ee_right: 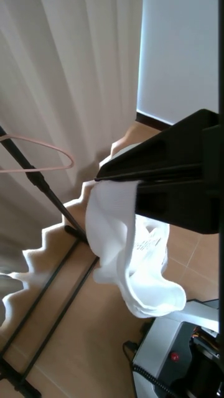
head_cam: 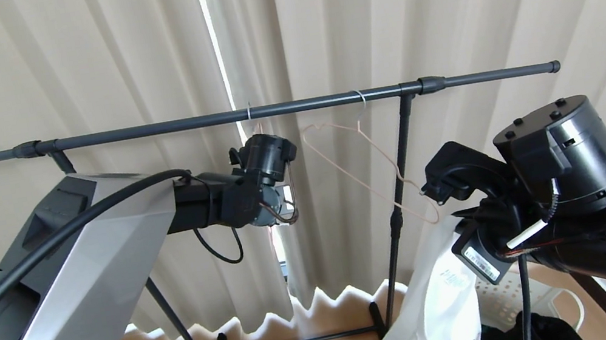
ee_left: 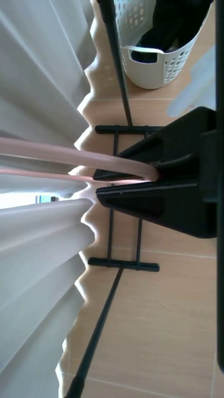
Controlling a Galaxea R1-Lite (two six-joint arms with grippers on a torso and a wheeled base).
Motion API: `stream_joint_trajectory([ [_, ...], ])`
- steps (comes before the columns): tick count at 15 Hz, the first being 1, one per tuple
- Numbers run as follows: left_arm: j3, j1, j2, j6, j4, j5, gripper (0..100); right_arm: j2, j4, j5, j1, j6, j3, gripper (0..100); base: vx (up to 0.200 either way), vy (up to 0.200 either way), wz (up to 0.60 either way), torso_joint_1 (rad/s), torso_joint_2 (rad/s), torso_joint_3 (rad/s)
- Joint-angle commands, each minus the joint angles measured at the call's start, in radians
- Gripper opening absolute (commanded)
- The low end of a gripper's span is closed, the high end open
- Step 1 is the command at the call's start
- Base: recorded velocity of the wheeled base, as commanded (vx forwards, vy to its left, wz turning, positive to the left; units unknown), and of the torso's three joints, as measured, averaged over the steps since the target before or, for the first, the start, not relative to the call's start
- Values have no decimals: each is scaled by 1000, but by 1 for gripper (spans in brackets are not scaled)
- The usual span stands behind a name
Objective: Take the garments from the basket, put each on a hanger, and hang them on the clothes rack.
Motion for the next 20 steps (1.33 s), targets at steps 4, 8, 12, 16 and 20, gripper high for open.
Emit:
stream_joint_trajectory([
  [4,29,-21,-57,4,-1,6,0,-1,0,0,0,-2,5,0,0,0,0,0,0,0],
  [8,92,-70,-132,7,-1,7,0,0,-2,2,0,-1,3,0,0,0,0,0,0,0],
  [12,186,-102,-209,10,-5,13,0,0,-5,0,0,-2,1,0,0,0,0,0,0,0],
  [16,293,-115,-309,13,-8,13,0,3,-43,0,0,-2,6,0,0,0,0,0,0,0],
  [20,532,-161,-491,37,-30,12,0,-6,-151,3,-9,-1,-2,0,0,0,0,0,0,0],
])
